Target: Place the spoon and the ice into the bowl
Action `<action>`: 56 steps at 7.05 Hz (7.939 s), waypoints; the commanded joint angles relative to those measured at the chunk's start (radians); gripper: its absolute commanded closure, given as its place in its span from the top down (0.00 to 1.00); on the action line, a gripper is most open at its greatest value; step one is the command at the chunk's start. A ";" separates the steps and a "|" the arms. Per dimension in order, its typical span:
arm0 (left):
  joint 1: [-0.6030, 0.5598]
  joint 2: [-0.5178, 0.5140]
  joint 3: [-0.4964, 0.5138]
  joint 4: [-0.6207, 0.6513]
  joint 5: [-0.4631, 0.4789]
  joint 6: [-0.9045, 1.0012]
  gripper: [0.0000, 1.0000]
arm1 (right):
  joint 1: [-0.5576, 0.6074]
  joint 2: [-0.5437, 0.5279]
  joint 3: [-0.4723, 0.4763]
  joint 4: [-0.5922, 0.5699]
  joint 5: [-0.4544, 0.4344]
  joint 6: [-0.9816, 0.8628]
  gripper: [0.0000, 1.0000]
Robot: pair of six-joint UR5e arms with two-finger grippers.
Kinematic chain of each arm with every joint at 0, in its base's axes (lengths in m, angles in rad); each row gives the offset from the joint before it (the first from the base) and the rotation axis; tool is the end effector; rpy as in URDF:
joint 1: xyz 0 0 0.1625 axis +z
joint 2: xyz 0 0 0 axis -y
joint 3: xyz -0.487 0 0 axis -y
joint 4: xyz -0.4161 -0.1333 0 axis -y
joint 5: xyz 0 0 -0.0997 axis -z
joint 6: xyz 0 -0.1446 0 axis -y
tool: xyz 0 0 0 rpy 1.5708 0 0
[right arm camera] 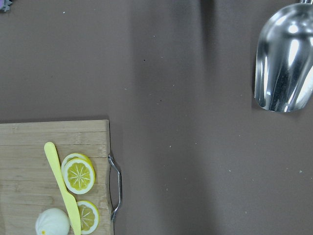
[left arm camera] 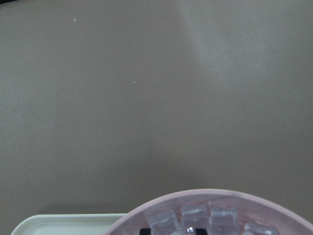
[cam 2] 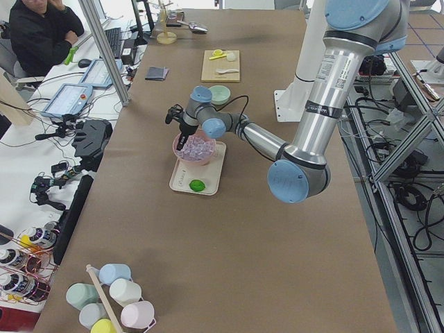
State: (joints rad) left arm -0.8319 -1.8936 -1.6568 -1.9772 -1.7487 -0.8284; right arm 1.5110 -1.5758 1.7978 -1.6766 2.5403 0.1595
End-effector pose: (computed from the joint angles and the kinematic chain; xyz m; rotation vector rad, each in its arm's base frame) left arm 0.3974 -0.5961 0.4840 0.4573 0.6927 -0.0118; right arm -0.0166 -0.5119 0.6276 0.0003 -0.9742 0.0354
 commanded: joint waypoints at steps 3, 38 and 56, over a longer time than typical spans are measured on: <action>0.001 -0.001 -0.003 0.001 0.000 0.002 0.09 | 0.000 0.000 -0.003 0.000 0.000 0.000 1.00; -0.003 0.062 -0.116 0.011 -0.118 -0.005 0.73 | 0.000 -0.004 -0.003 0.000 0.002 0.000 1.00; -0.074 0.117 -0.164 -0.065 -0.239 -0.057 0.00 | 0.005 -0.013 0.012 0.000 0.002 0.000 1.00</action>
State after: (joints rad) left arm -0.8462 -1.7653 -1.7849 -2.0766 -1.9461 -0.8856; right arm 1.5145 -1.5864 1.8074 -1.6766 2.5418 0.1595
